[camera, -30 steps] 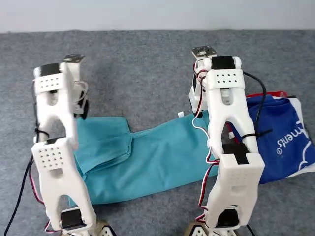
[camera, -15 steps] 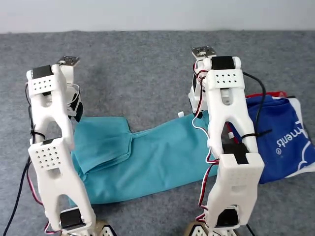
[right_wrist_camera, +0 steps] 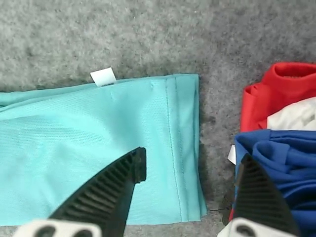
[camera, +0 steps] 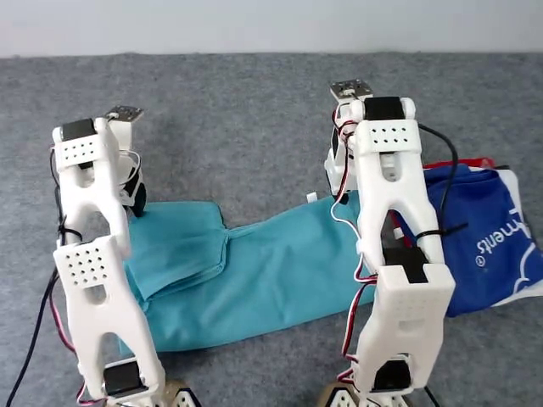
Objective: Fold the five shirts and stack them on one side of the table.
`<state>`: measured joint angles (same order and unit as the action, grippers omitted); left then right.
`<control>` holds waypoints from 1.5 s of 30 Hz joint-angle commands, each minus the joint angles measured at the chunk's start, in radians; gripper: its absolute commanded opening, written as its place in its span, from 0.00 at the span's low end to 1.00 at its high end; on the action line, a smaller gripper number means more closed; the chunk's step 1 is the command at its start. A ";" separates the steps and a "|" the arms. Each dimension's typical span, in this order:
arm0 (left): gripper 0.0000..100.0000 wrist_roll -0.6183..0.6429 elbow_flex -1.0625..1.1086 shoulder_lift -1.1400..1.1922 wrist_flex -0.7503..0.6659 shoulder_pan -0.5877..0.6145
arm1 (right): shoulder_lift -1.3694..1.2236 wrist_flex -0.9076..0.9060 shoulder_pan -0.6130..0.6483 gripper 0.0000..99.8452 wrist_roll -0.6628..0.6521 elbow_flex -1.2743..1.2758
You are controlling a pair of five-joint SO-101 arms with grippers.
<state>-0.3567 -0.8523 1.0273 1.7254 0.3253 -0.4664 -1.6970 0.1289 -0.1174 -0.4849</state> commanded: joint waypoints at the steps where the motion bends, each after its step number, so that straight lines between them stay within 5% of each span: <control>1: 0.03 -0.002 -0.070 0.018 -0.009 -0.005 | 0.071 -0.010 0.036 0.30 -0.012 -0.040; 18: 0.01 0.026 -0.090 -0.005 0.032 -0.097 | 0.071 -0.015 0.053 0.30 -0.011 -0.040; 32: 0.01 -0.037 0.624 -0.583 0.026 -0.104 | 0.071 -0.015 0.054 0.30 -0.011 -0.040; 45: 0.01 -0.041 0.874 -0.852 0.028 -0.107 | 0.074 -0.028 0.070 0.30 -0.011 -0.040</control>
<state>-0.3874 -0.0100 0.2493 1.7285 0.2286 -0.4664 -1.7139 0.1841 -0.1174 -0.4849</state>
